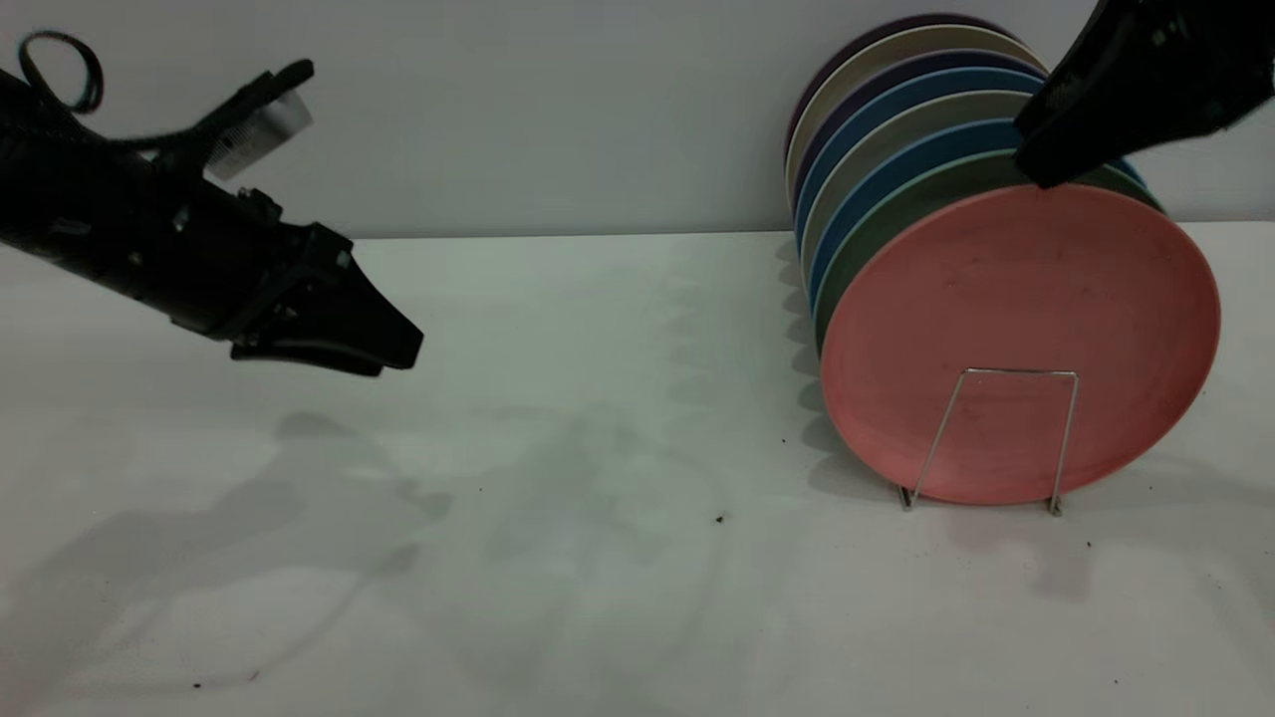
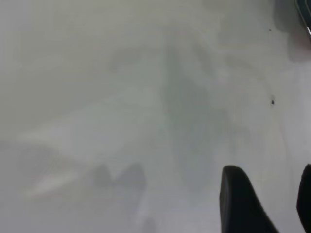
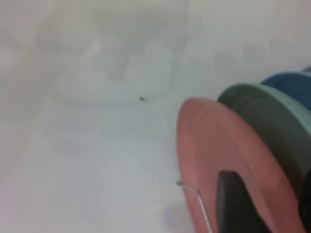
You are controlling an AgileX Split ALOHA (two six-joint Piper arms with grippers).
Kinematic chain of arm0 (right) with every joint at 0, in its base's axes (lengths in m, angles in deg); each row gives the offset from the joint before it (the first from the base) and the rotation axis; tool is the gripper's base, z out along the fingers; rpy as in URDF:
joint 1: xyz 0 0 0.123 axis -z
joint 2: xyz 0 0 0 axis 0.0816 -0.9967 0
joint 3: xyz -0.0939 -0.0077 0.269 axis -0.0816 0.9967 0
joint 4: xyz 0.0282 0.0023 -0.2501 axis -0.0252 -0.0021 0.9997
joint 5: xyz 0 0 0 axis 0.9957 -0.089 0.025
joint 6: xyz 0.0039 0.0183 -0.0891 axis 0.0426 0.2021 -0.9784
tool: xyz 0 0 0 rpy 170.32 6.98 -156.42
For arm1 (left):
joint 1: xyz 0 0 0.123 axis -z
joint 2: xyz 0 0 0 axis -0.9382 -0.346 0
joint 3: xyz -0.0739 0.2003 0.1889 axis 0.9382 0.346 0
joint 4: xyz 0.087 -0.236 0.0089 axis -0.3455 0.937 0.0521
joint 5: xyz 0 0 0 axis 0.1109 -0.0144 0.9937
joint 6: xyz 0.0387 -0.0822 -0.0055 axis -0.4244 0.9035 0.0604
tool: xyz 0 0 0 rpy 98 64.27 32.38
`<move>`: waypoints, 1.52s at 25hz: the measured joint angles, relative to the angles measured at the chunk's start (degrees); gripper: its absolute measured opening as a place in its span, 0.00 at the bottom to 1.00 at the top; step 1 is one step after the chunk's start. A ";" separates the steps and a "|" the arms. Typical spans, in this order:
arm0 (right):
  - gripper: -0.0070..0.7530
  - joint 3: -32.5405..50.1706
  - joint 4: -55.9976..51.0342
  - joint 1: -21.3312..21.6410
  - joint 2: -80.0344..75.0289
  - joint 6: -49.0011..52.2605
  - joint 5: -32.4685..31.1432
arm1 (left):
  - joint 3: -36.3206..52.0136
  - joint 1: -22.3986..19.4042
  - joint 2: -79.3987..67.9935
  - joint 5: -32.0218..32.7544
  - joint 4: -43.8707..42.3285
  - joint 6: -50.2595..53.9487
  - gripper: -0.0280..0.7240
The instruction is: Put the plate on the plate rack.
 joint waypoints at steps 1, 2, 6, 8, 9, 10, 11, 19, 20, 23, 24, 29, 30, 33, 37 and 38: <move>0.45 0.00 0.00 0.00 0.97 4.23 0.01 | 0.00 0.00 1.36 -1.02 -1.91 2.42 0.47; 0.45 0.00 0.00 0.00 1.86 10.43 -0.06 | 0.00 0.00 2.72 -2.42 -4.38 5.12 0.47; 0.45 -0.30 2.22 0.12 4.40 38.82 -1.63 | -0.65 -0.09 9.67 -3.48 -20.38 25.19 0.47; 0.45 -0.34 6.04 0.18 4.64 48.68 -3.76 | -2.02 -0.47 12.58 0.07 -31.95 37.42 0.47; 0.45 -0.34 8.34 0.23 4.72 52.44 -4.84 | -2.83 -0.52 14.16 2.36 -39.89 43.79 0.47; 0.45 -0.34 10.30 0.28 4.90 55.38 -5.78 | -3.42 -0.52 15.85 4.21 -45.22 48.72 0.47; 0.45 -0.34 12.90 0.28 5.44 58.02 -6.90 | -3.89 -0.52 17.81 6.33 -50.94 54.79 0.47; 0.45 1.61 32.40 0.54 20.11 73.52 -11.80 | -2.31 -0.54 41.57 13.86 -73.67 73.97 0.51; 0.45 3.00 33.12 0.53 22.87 74.14 -12.12 | -1.42 -0.54 44.22 14.99 -74.30 74.36 0.53; 0.45 7.91 33.48 0.53 32.72 74.85 -13.15 | 1.98 -0.54 53.27 17.54 -74.55 74.97 0.60; 0.45 9.73 33.53 0.53 36.19 74.90 -13.44 | 3.28 -0.54 55.73 18.33 -74.55 75.03 0.61; 0.45 17.39 33.67 0.53 52.40 74.90 -15.35 | 8.62 -0.54 68.71 20.62 -74.61 75.27 0.63; 0.45 18.69 33.67 0.53 55.01 74.90 -16.08 | 9.55 -0.54 71.54 21.24 -74.61 75.70 0.63; 0.46 22.09 33.67 0.53 63.75 74.90 -17.88 | 12.38 -0.54 77.17 23.38 -74.66 76.35 0.63; 0.51 26.70 33.73 0.53 72.55 74.90 -18.87 | 17.28 -0.54 84.42 25.12 -74.66 77.86 0.63; 0.52 28.01 33.86 0.53 74.60 74.97 -18.99 | 18.65 -0.54 85.74 25.42 -74.66 78.02 0.63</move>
